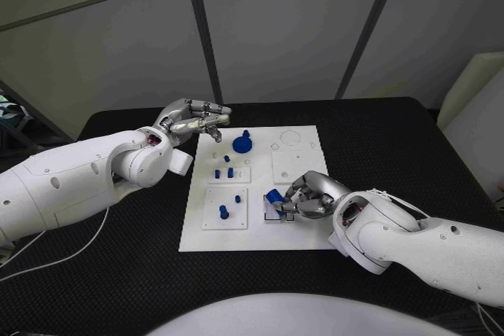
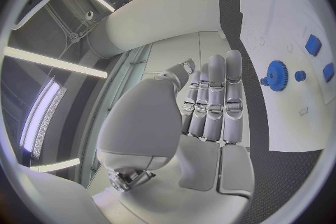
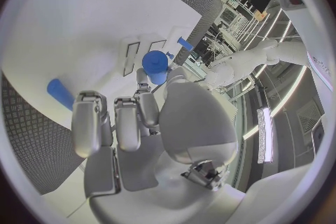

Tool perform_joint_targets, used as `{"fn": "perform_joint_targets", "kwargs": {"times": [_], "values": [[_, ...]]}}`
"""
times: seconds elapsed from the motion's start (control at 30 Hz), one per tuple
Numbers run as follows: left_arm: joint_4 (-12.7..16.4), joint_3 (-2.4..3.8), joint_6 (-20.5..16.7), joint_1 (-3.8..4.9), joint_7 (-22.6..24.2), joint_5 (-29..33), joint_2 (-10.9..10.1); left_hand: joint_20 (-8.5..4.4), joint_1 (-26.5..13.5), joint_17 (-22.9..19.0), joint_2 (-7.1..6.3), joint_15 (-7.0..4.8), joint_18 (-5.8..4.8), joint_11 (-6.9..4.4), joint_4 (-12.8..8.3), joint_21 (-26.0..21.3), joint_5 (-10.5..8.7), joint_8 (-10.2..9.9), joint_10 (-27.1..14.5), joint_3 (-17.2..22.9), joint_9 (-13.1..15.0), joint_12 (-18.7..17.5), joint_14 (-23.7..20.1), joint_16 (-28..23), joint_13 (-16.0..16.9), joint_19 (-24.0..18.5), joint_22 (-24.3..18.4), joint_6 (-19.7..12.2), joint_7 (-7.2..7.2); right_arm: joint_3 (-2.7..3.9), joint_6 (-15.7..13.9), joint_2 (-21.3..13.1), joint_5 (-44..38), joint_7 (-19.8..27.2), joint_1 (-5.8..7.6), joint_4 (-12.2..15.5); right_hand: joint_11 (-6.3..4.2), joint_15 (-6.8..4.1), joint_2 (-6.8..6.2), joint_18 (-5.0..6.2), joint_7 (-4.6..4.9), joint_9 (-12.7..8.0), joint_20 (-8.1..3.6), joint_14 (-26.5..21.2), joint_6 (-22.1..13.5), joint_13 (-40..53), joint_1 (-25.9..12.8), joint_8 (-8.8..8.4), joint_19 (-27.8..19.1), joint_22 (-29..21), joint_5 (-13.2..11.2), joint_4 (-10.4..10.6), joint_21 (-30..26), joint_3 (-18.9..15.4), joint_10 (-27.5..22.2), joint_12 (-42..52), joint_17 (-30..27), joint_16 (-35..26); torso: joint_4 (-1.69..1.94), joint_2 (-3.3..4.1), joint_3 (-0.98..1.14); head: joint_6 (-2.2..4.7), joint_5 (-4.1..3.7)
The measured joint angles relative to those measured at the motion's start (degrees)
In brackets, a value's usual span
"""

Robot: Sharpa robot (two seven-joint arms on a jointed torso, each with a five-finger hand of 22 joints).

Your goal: Assemble the parts on the task board

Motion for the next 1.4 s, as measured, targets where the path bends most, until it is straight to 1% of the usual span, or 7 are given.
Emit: {"fn": "perform_joint_targets", "kwargs": {"times": [0.27,0.53,0.73,0.87,0.97,1.17,1.4], "values": [[0.07,0.00,0.00,0.00,0.00,0.00,-0.09,0.00,0.00,0.00,0.00,0.00,0.00,0.00,0.00,0.00,0.00,0.00,0.00,0.00,0.00,0.00,0.00,0.00,0.00,0.00,0.00,0.00,0.00,0.00,0.88,0.51,0.01,-1.04,0.00,-0.56,-0.30,-0.22,0.33,0.00,-0.29,2.09,-0.21,-0.04,0.32,0.17,-1.50,0.78,0.20,0.00,-0.47,0.06,0.00,-1.33,0.30,-0.03,0.04,0.00,-0.09,0.00,0.03,-0.30,0.27],[0.07,0.00,0.00,0.00,-0.01,0.00,-0.14,0.00,0.23,-0.06,0.23,0.00,0.00,-0.21,0.00,0.00,0.00,0.00,-0.21,0.00,0.01,0.21,0.00,0.00,0.06,0.00,-0.05,0.00,0.00,0.01,1.51,0.78,-0.01,-1.46,0.00,-0.72,-0.61,-0.51,0.95,0.00,-2.13,4.33,-0.37,0.07,2.20,0.40,-5.68,1.90,0.03,0.00,-4.41,0.13,0.00,-3.99,0.60,-0.09,0.04,0.00,-0.13,-0.01,0.05,-0.41,0.46],[0.08,0.00,0.01,0.00,-0.02,0.01,-0.14,0.00,0.38,-0.06,0.38,0.00,0.00,-0.21,0.00,0.00,0.00,0.00,-0.21,0.00,0.01,0.21,0.00,0.00,0.06,0.00,-0.05,0.00,0.00,0.01,1.68,0.97,-0.15,-1.67,0.00,-0.98,-0.63,-0.52,1.86,0.00,-2.13,5.80,-0.37,0.07,1.72,0.36,-9.59,2.65,0.03,0.00,-12.15,0.15,0.00,-6.50,0.58,-0.88,0.03,0.00,-0.18,-0.03,0.05,-0.53,0.49],[0.08,0.00,0.01,0.00,-0.08,0.01,-0.12,0.00,0.38,-0.12,0.38,0.00,0.00,-0.21,0.00,0.00,0.00,0.23,-0.21,0.00,0.01,0.21,0.00,0.00,0.05,0.00,-0.05,0.00,0.00,0.01,1.62,1.13,-0.30,-1.71,0.01,-1.08,-0.80,-0.51,0.76,-0.01,-1.87,6.59,-0.65,0.07,0.92,-1.44,-11.75,2.66,-0.25,0.00,-19.98,0.28,0.00,-7.54,-0.87,-3.21,0.03,0.00,-0.14,-0.03,0.05,-0.59,0.43],[0.07,0.00,0.02,0.00,-0.17,0.01,-0.11,0.00,0.38,-0.12,0.38,0.00,0.00,-0.21,0.00,0.00,0.00,0.23,-0.21,0.00,0.01,0.21,0.00,0.00,0.05,0.00,-0.04,0.00,0.00,0.01,1.56,1.27,-0.49,-1.71,0.01,-1.12,-0.59,-0.51,0.28,-0.01,-1.78,7.04,-0.65,0.07,0.84,-2.50,-12.97,2.66,-0.24,0.00,-22.42,0.28,-0.29,-7.54,-1.49,-4.54,0.03,0.00,-0.10,-0.01,0.05,-0.57,0.40],[-0.04,0.00,0.03,0.00,-0.35,0.01,-0.08,0.00,0.68,-0.12,0.68,0.00,0.00,-0.21,-0.09,0.00,0.00,0.23,-0.21,0.09,0.01,0.44,0.00,0.00,0.05,0.00,-0.04,0.00,0.00,0.01,1.53,0.94,-0.90,-1.42,0.01,-0.87,-0.60,-0.51,0.47,0.00,-1.80,7.49,-0.65,0.07,0.53,-3.24,-12.80,2.66,-0.25,0.00,-22.37,-0.07,-0.29,-7.14,-1.89,-5.39,0.03,0.00,-0.10,-0.01,0.08,-0.56,0.56],[-0.27,0.00,0.02,0.00,-0.51,0.01,0.15,0.00,0.68,-0.18,0.68,0.00,0.00,-0.21,-0.17,0.00,0.00,0.22,-0.21,0.17,0.01,0.44,0.00,0.00,0.10,0.00,-0.04,-0.20,-0.20,0.01,1.70,0.43,-1.30,-0.21,0.01,-0.04,-0.92,-0.50,2.05,-0.01,-1.75,8.71,-0.65,0.07,0.47,-2.51,-6.11,3.31,-0.25,0.00,-15.58,-1.91,-0.29,-5.40,-1.57,-5.38,0.02,0.00,-0.18,-0.09,0.12,-0.53,0.56]]}}
